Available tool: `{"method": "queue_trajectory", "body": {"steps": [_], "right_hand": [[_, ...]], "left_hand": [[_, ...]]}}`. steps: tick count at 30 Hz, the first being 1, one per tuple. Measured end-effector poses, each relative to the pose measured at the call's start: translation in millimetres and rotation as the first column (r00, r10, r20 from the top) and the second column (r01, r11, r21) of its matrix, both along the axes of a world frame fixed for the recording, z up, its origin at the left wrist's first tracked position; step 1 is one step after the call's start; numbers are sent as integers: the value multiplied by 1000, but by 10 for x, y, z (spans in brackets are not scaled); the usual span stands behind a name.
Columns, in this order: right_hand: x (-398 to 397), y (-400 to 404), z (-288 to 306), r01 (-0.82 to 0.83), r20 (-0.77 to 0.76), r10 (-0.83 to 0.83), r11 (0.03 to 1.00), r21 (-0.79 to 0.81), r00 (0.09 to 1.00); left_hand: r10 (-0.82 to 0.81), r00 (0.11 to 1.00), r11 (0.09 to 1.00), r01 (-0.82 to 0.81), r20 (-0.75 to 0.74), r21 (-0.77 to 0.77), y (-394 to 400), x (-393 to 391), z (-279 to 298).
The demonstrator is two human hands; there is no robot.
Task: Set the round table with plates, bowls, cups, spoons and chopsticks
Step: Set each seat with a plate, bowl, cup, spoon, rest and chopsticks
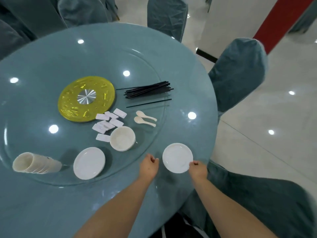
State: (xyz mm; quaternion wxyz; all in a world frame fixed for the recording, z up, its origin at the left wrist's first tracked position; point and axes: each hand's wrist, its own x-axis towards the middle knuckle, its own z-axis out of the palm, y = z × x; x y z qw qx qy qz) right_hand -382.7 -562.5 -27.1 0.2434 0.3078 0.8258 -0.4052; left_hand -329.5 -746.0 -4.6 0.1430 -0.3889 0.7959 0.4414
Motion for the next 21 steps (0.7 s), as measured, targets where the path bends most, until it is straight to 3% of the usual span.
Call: {"method": "queue_trajectory", "body": {"steps": [13,17,21], "right_hand": [[11,-3,-87,-137,136,123,986,100,983],[-140,-182,113,-198,110,184,972,129,977],[-335,-711,390,-349,11,350,931,107,937]], "left_hand": [[15,994,1000,-13,107,-16,-120,-15,-106],[23,999,999,-22,43,-36,-315,-73,136],[73,993,996,-78,-94,-50,-646,-106,427]]}}
